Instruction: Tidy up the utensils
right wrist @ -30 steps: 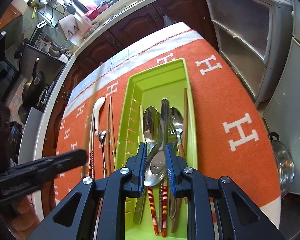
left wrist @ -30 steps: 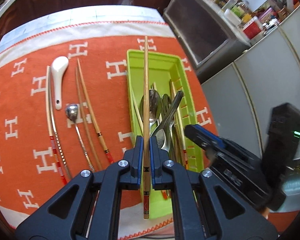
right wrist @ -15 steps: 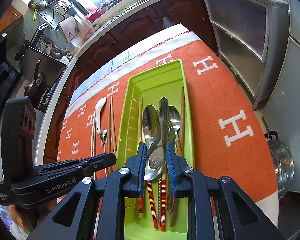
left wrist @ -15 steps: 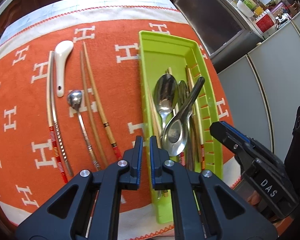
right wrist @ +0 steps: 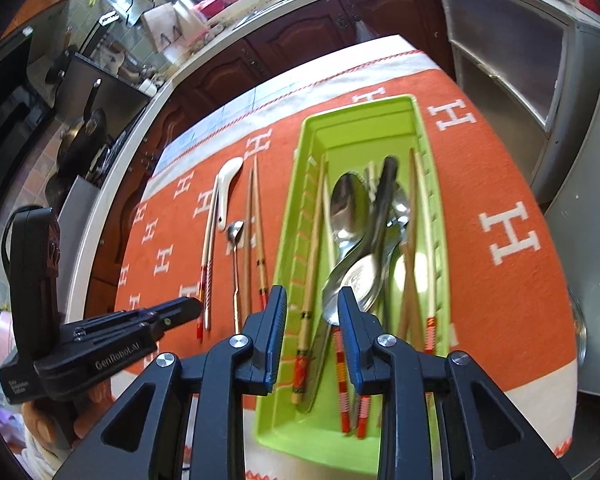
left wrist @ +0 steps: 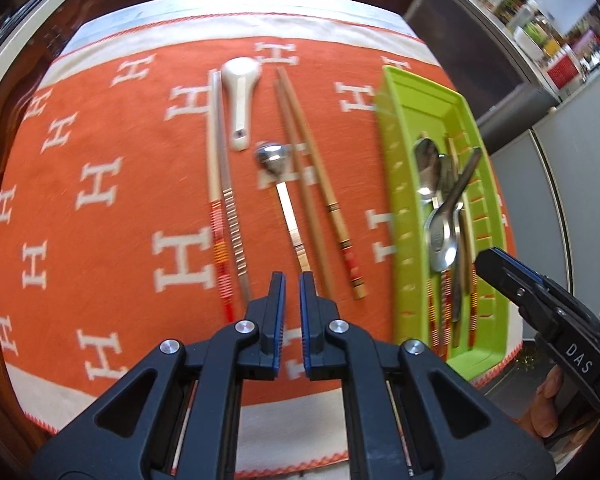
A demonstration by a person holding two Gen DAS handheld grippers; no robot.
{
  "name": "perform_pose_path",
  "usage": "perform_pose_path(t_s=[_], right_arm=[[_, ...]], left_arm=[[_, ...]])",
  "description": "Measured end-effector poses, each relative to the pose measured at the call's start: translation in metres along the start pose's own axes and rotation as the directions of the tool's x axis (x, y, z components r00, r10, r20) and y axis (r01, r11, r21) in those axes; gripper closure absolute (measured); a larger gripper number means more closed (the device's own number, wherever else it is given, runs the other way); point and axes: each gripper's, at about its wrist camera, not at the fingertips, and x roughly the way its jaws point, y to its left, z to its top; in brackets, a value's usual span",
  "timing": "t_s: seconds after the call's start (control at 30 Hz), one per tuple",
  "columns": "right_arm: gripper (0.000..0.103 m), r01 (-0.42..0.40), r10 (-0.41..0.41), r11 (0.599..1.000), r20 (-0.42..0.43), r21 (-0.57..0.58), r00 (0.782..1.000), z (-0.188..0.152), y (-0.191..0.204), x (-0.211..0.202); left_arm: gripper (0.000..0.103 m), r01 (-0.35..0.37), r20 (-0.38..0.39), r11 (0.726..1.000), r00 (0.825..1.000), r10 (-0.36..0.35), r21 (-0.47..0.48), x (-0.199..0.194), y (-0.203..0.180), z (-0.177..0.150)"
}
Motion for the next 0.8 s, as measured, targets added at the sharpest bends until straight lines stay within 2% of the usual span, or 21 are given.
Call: perform_pose_path(t_s=[0.47, 0.8], right_arm=[[0.072, 0.048, -0.054, 0.992, -0.044, -0.119, 0.998, -0.017, 0.066, 0.002], [0.071, 0.07, -0.085, 0.973, -0.058, -0.222, 0.995, -0.001, 0.109, 0.018]], left_arm=[[0.099, 0.005, 0.01, 0.992, 1.0, -0.004, -0.127, -0.001, 0.076, -0.024], [0.099, -0.002, 0.006, 0.98, 1.0, 0.003, -0.199, 0.005, 0.113, -0.029]])
